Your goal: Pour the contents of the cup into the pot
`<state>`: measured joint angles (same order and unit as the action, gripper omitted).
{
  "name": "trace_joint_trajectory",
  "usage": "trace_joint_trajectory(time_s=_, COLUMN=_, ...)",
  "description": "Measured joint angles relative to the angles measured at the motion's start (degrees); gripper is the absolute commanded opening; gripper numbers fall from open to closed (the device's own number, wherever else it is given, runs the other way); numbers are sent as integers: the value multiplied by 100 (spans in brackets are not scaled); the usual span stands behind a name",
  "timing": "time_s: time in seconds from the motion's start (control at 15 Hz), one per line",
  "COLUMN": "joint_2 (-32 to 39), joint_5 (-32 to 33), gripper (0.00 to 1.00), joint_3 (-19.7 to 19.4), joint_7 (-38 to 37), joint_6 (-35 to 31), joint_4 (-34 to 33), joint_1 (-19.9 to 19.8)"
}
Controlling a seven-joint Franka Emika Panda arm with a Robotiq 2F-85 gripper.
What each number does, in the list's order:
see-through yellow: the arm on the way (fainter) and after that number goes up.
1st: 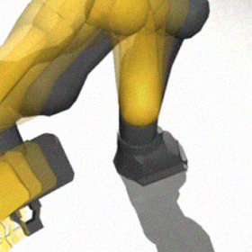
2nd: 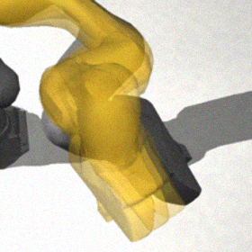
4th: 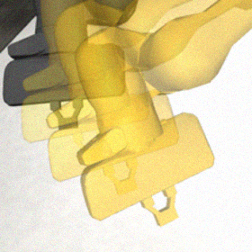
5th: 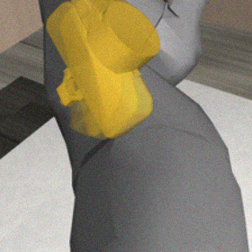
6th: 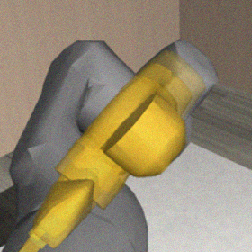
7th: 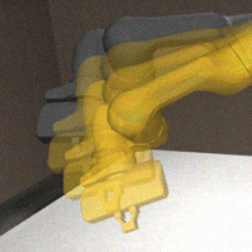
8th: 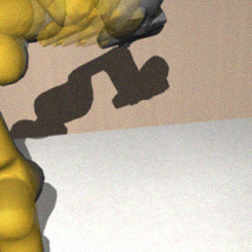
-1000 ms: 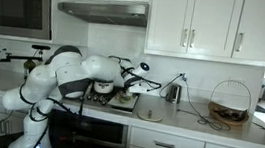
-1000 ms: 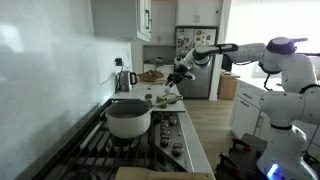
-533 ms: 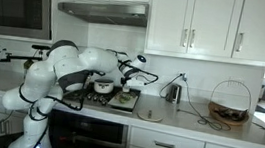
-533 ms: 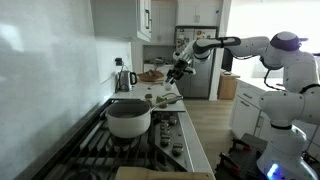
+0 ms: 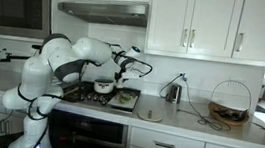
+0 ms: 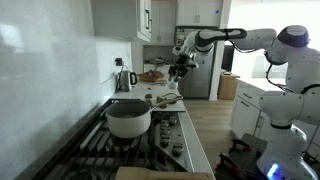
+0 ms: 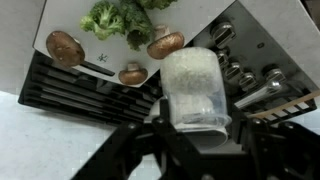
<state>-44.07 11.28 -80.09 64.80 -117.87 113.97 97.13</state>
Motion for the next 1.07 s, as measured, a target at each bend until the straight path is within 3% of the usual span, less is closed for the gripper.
trace_joint_trajectory(time_s=0.93, joint_2=1370, joint_5=-21, gripper=30, joint_3=489, joint_7=19, joint_6=304, joint_4=311, joint_1=-147)
trace_joint_trajectory(time_s=1.07, joint_2=1655, joint_5=-22, gripper=30, joint_3=747, joint_7=19, joint_6=305, joint_4=390, joint_1=-344)
